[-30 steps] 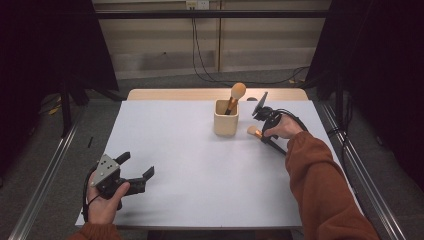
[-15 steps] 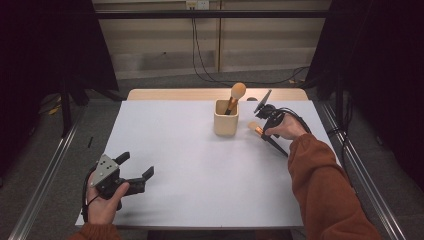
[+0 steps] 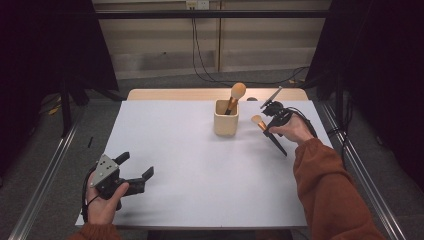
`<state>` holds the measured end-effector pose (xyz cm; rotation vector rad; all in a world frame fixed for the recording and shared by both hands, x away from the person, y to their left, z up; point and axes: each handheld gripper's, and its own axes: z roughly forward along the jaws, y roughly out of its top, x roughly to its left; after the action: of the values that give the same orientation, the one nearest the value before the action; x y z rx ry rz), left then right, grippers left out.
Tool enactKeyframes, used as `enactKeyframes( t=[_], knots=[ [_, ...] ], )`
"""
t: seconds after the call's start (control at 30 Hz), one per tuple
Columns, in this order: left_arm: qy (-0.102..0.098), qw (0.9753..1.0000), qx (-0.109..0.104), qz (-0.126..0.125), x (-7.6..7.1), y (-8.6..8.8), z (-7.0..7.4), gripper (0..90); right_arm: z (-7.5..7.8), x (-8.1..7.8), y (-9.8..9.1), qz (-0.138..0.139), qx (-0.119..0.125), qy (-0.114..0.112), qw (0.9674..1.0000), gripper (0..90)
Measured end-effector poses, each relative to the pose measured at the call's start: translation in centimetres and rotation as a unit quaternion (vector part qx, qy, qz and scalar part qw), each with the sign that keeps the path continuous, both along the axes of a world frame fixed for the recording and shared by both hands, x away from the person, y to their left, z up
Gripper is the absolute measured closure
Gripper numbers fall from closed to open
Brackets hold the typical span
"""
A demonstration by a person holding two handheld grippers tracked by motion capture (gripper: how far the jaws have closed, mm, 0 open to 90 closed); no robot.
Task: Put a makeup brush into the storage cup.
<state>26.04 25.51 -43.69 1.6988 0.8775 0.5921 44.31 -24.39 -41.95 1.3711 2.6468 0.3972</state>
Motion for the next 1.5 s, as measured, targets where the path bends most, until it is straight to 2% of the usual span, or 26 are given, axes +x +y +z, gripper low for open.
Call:
enactKeyframes(
  t=[0.27,0.33,0.43,0.53,0.67,0.8,0.87,1.03,1.2,1.3,1.4,1.5],
  knots=[
    [-0.001,1.0000,-0.003,0.002,0.0,0.0,0.0,2.6,0.9,-1.0,-1.2,-0.017,0.045,-0.041,0.9980,74.4],
    [-0.001,1.0000,-0.003,0.002,0.0,0.0,0.0,2.6,1.1,-1.3,-1.4,-0.028,0.066,-0.048,0.9963,74.5],
    [-0.001,1.0000,-0.003,0.002,0.0,0.0,0.0,2.6,1.0,-1.7,-1.6,-0.032,0.076,-0.063,0.9946,74.4],
    [-0.001,1.0000,-0.003,0.002,0.0,0.0,0.0,2.6,1.0,-2.1,-1.7,-0.038,0.099,-0.078,0.9913,74.4],
    [0.000,1.0000,-0.001,0.001,0.0,0.0,0.0,2.6,0.9,-2.7,-1.8,-0.039,0.113,-0.103,0.9875,74.4],
    [-0.001,1.0000,-0.001,-0.001,0.0,0.0,0.0,2.6,0.9,-3.1,-2.0,-0.046,0.138,-0.132,0.9805,74.4],
    [-0.001,1.0000,-0.003,0.001,0.0,0.0,0.0,2.6,0.9,-3.4,-2.0,-0.049,0.141,-0.144,0.9783,74.5],
    [0.000,1.0000,0.002,-0.001,0.0,0.0,0.0,2.7,0.7,-3.9,-2.3,-0.051,0.162,-0.166,0.9714,74.4],
    [0.001,1.0000,0.001,0.000,0.0,0.0,0.0,2.7,0.9,-4.5,-2.4,-0.051,0.187,-0.186,0.9631,74.4],
    [0.000,1.0000,0.001,-0.001,0.0,0.0,0.0,2.6,0.7,-4.8,-2.5,-0.050,0.199,-0.201,0.9578,74.5],
    [0.001,1.0000,0.004,-0.001,0.0,0.0,0.0,2.6,0.5,-5.3,-2.6,-0.053,0.213,-0.221,0.9502,74.4],
    [0.000,1.0000,0.003,-0.001,0.0,0.0,0.0,2.7,0.4,-5.7,-2.6,-0.051,0.222,-0.237,0.9445,74.4]
  ],
)
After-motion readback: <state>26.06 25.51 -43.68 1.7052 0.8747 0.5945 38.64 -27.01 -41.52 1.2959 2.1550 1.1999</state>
